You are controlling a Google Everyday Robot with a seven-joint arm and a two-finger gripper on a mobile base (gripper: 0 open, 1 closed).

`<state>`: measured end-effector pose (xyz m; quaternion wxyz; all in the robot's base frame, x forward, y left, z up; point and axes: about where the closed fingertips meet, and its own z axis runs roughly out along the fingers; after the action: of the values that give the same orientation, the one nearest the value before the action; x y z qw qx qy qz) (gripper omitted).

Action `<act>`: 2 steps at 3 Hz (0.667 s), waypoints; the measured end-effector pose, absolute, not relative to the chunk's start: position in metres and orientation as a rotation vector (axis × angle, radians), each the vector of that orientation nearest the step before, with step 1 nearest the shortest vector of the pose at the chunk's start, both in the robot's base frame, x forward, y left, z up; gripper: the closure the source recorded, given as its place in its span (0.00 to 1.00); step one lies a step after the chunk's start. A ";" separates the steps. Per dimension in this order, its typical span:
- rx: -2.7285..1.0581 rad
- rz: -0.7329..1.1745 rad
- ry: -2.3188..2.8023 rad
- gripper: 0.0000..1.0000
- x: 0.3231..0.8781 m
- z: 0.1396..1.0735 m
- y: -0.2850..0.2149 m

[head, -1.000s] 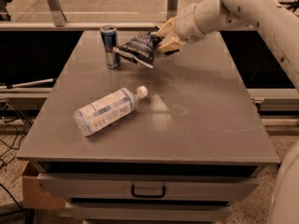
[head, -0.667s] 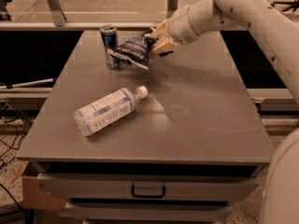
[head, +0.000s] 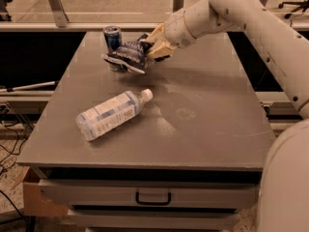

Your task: Move blue chip bag near redbull can

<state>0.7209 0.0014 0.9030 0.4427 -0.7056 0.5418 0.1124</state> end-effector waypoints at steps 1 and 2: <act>-1.753 0.302 1.347 0.41 0.720 0.899 0.009; -1.755 0.317 1.348 0.18 0.719 0.897 0.014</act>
Offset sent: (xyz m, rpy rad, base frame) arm -0.0025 0.0131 -0.0043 0.0131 0.0326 0.0126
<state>0.7194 0.0141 0.8966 0.4375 -0.7058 0.5423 0.1276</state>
